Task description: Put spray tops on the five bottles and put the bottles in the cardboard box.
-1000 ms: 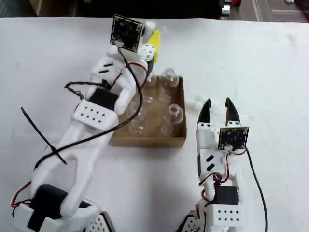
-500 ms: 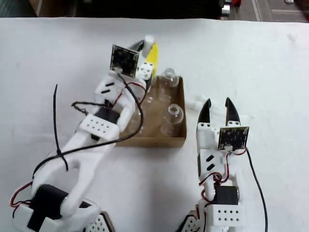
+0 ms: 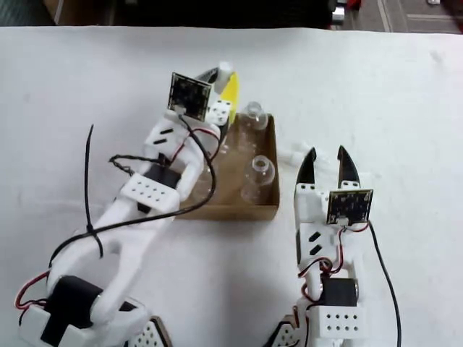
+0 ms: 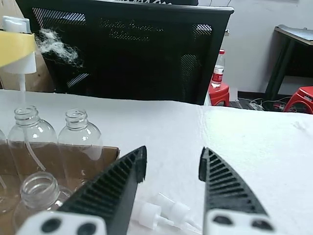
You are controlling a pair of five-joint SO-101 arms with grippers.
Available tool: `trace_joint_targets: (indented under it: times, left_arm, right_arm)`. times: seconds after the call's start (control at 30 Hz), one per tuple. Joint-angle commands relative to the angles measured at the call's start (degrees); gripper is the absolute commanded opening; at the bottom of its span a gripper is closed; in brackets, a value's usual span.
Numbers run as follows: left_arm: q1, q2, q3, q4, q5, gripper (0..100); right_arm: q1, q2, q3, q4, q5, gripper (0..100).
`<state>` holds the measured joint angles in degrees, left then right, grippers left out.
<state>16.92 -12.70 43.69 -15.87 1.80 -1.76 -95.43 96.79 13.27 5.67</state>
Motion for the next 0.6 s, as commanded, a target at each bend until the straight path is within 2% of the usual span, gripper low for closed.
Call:
trace_joint_targets:
  times: [0.0, 0.1, 0.2, 0.3, 0.57]
  left_arm:
    - [0.66, -0.13, -0.62, -1.85, -0.70, 3]
    - [0.57, -0.22, -0.62, -1.49, -0.35, 10]
    - [0.66, -0.40, -1.23, 3.34, -0.18, 17]
    - [0.48, -0.31, -2.90, 6.51, -0.18, 17]
    - [0.48, -0.66, -3.34, 6.42, -0.18, 15]
  right_arm:
    - [-0.22, 0.13, 0.35, 0.13, 0.62, 15.8]
    - [-0.22, 0.13, 0.35, 0.13, 0.70, 15.8]
    - [-0.22, 0.13, 0.35, 0.04, 0.70, 15.8]
    - [-0.22, 0.13, 0.35, 0.04, 0.70, 15.8]
    - [-0.22, 0.13, 0.35, 0.04, 0.70, 15.8]
